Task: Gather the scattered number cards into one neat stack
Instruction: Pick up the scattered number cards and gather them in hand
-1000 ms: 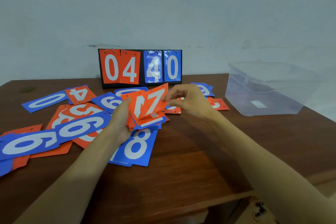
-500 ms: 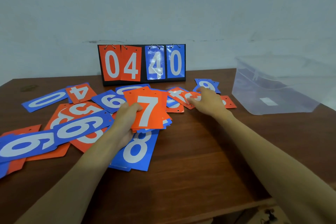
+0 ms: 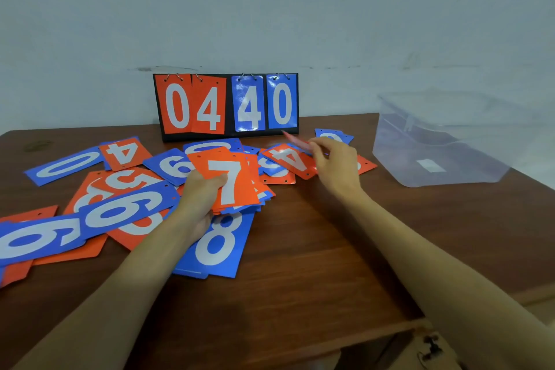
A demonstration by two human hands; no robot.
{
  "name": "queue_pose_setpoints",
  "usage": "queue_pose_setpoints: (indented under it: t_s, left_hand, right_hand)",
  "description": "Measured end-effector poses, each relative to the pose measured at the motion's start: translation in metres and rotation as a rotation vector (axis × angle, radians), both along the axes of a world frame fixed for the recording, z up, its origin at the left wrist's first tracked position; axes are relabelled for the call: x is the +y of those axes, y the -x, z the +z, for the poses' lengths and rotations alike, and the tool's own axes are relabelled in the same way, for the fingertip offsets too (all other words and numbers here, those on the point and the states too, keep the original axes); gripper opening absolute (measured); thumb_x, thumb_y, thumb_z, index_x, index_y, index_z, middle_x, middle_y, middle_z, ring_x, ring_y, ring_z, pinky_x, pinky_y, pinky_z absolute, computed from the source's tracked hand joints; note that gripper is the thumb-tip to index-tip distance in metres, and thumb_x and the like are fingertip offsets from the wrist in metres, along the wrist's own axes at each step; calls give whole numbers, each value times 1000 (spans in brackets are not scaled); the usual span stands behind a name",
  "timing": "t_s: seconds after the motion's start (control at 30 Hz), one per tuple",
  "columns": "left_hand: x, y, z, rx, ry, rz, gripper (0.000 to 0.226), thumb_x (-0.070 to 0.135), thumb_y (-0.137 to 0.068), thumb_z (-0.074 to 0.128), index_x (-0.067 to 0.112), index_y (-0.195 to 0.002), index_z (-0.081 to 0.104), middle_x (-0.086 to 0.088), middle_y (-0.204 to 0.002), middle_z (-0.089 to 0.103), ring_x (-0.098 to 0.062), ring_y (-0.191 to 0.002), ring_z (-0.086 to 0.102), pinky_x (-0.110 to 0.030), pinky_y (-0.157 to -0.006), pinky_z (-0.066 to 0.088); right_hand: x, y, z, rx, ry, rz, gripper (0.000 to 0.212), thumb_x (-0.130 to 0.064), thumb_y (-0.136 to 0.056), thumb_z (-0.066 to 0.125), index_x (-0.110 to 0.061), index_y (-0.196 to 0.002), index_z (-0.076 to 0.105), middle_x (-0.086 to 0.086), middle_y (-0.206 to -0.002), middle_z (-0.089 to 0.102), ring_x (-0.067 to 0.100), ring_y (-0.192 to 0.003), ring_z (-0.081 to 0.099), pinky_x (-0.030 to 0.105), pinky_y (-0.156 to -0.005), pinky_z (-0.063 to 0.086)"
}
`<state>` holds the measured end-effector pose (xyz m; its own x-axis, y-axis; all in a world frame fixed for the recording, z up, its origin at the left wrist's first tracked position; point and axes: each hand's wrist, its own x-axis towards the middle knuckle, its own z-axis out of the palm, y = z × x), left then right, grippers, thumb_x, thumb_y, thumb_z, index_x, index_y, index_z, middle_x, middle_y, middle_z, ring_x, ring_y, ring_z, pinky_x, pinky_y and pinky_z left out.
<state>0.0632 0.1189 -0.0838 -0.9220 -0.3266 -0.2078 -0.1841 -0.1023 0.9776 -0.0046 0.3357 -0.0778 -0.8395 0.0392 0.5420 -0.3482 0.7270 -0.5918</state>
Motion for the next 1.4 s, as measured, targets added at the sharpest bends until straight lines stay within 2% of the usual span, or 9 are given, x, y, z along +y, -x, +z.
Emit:
queue_pose_setpoints:
  t_s: [0.1,0.23,0.33,0.53,0.7,0.97,1.17,1.33,1.4]
  left_hand:
    - [1,-2,3,-27,-49,21,28,20,-97,55,17,-122,43,-7,-94,64,-22,-75,65,-34,-50,56]
    - [4,-9,9,-23,-153,-13,20,38,-97,51,18,-98,53,-7,-81,66,-23,-72,64,-40,-71,52]
    - [4,-10,9,-17,-126,-50,33,40,-89,63,18,-113,57,-8,-95,72,-26,-81,70,-44,-77,56]
    - [2,-7,6,27,-16,-43,42,21,-91,63,15,-130,49,-6,-98,69,-20,-76,69,-30,-52,55]
    - [0,-3,5,6,-11,-19,45,23,-91,62,17,-133,46,-9,-106,69,-23,-80,70,-33,-59,56]
    - [-3,4,0,-7,-9,4,45,24,-91,62,18,-132,46,-8,-104,69,-23,-81,71,-31,-58,57]
    - [-7,5,-2,22,-34,89,43,25,-92,61,18,-132,47,-8,-106,68,-24,-80,70,-31,-55,54]
    - [-11,5,1,-45,-76,156,53,28,-92,61,21,-140,40,-11,-119,64,-24,-85,69,-33,-54,54]
    - [-11,4,2,-49,-81,162,54,27,-93,60,20,-141,38,-11,-120,63,-23,-83,68,-32,-53,53]
  right_hand:
    - [-12,-23,2,55,116,196,25,-17,-95,55,-12,-116,68,2,-114,70,7,-104,62,21,-86,53]
    - [-26,-51,1,-9,38,558,23,-11,-94,55,-12,-111,70,0,-113,71,6,-109,62,18,-94,49]
    - [-31,-63,-2,-147,-165,684,22,-15,-93,57,-14,-110,71,-2,-117,69,3,-113,59,14,-98,44]
    - [-22,-31,5,-201,-93,259,29,-31,-94,55,-14,-113,68,-1,-120,66,4,-105,55,19,-87,39]
    - [-6,36,-10,-398,-341,-89,52,-49,-92,48,-9,-124,58,12,-129,57,27,-119,51,42,-100,44]
    - [-6,69,-11,-718,-393,-148,91,-65,-66,70,-15,-137,45,14,-148,37,36,-142,19,55,-115,18]
    - [-1,49,5,-323,81,-137,17,-33,-84,67,-24,-96,59,-4,-105,61,18,-109,52,43,-103,25]
    - [2,37,20,-269,270,-42,17,-36,-81,69,-27,-74,55,-11,-87,67,11,-89,62,42,-97,40]
    - [4,32,25,-306,351,68,16,-29,-79,71,-24,-71,58,-8,-82,69,14,-82,67,37,-79,53]
